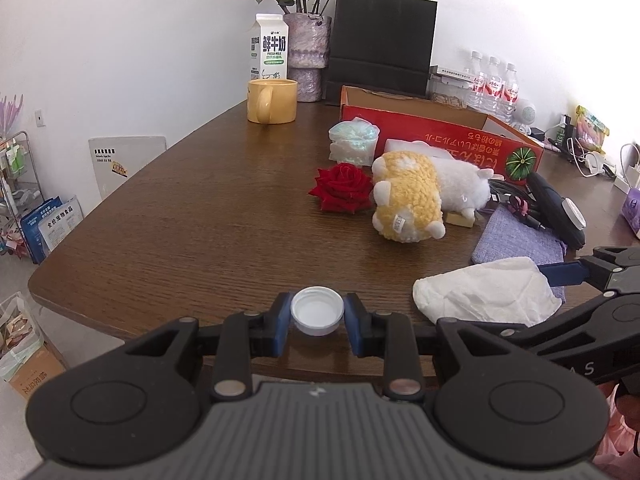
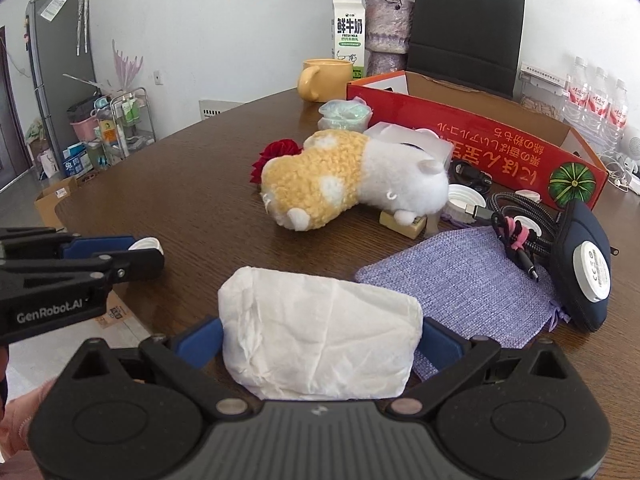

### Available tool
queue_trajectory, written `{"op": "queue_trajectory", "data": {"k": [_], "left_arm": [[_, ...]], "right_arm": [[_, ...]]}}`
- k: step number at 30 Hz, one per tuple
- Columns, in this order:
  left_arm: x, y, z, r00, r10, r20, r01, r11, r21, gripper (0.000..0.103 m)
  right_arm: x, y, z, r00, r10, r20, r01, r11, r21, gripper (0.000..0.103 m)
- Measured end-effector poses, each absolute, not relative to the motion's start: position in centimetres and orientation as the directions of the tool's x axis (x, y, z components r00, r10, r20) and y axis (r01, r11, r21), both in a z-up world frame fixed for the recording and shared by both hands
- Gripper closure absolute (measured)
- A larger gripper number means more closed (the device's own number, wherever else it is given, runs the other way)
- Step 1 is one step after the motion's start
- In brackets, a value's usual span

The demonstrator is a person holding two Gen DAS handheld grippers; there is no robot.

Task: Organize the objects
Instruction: 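Close the left tool on the white cap while the right tool grasps the tissue, then carry cap and tissue into the cardboard box and open both tools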

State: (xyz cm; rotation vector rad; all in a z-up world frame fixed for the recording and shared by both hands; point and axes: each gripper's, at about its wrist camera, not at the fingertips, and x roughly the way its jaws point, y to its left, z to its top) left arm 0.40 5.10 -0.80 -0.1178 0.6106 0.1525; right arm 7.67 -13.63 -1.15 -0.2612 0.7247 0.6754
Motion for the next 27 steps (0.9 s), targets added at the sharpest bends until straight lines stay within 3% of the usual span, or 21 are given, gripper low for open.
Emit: {"op": "queue_trajectory", "data": {"k": [11,17,20,21,22,27], "left_arm": [[0.4,5.2,-1.1,0.81,0.093,-0.579,-0.171,0.982,-0.082,0.074],[0.5,5.0,-1.1,0.812,0.086,-0.577,-0.163,0.983,-0.083,0.074],[0.7,4.8,-1.0,0.816,0.084,-0.573,-0.159,0.984,-0.082,0.074],[0.8,4.7,-0.9,0.817,0.084,-0.571,-0.158,0.984,-0.081,0.074],[0.8,4.7,-0.9,0.818,0.084,-0.57,-0.157,0.984,-0.08,0.074],[1.1,4.3,-0.5,0.825,0.08,-0.559,-0.148,0.986,-0.076,0.074]], "right_arm": [[7.4,-13.9,-1.6,0.576,0.493,-0.652,-0.654,0.757,-0.006,0.0],[7.1,-14.3,-1.7,0.59,0.506,-0.629,-0.656,0.755,-0.008,0.005],[7.0,-14.6,-1.7,0.594,0.515,-0.618,-0.656,0.755,-0.002,0.012],[6.9,-14.7,-1.6,0.604,0.516,-0.608,-0.654,0.756,-0.007,0.024],[6.9,-14.9,-1.5,0.608,0.517,-0.602,-0.651,0.759,-0.005,0.03],[7.2,-15.6,-1.4,0.607,0.534,-0.588,-0.648,0.762,0.023,0.031]]}}
